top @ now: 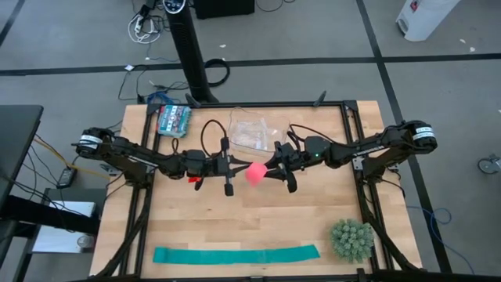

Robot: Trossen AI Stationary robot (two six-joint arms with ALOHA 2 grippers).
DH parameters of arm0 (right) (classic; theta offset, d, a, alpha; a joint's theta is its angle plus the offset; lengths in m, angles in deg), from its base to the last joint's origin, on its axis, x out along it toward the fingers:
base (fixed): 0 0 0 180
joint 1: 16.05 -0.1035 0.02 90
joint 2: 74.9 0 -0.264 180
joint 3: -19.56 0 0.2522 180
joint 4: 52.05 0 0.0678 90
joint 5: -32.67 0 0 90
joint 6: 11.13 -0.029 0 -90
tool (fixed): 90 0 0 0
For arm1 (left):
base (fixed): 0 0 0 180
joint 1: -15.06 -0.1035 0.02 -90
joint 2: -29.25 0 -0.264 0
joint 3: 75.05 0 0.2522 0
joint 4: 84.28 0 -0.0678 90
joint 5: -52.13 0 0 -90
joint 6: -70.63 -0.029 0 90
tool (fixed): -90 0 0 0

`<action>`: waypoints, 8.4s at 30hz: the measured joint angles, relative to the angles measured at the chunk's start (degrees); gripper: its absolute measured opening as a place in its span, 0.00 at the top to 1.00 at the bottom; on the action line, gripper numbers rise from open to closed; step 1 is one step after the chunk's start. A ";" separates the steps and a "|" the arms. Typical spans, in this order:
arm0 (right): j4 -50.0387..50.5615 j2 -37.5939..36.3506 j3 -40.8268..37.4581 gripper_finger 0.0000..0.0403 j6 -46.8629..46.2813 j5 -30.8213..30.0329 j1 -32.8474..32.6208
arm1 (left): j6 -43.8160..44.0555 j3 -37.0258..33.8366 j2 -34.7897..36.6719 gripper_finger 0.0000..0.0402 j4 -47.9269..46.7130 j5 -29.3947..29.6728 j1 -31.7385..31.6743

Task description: Roll bandage

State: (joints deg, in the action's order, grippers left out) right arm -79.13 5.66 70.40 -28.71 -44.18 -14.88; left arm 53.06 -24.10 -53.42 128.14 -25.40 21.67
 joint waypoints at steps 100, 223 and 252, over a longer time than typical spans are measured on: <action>5.96 -0.02 0.22 1.00 29.86 -22.75 0.84 | 12.08 -0.09 0.25 0.93 2.93 -3.29 -2.16; 19.75 1.41 10.86 0.99 41.80 -35.27 -7.98 | 13.64 0.94 -2.73 0.92 -4.77 -3.78 -7.85; 20.52 -3.98 10.78 1.00 41.01 -32.37 -11.93 | 15.16 0.98 -2.67 0.92 -2.81 -6.65 -8.70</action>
State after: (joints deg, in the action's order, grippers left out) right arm -58.61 1.68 81.18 12.31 -76.55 -26.80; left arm 68.23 -23.12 -56.09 125.33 -32.05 12.97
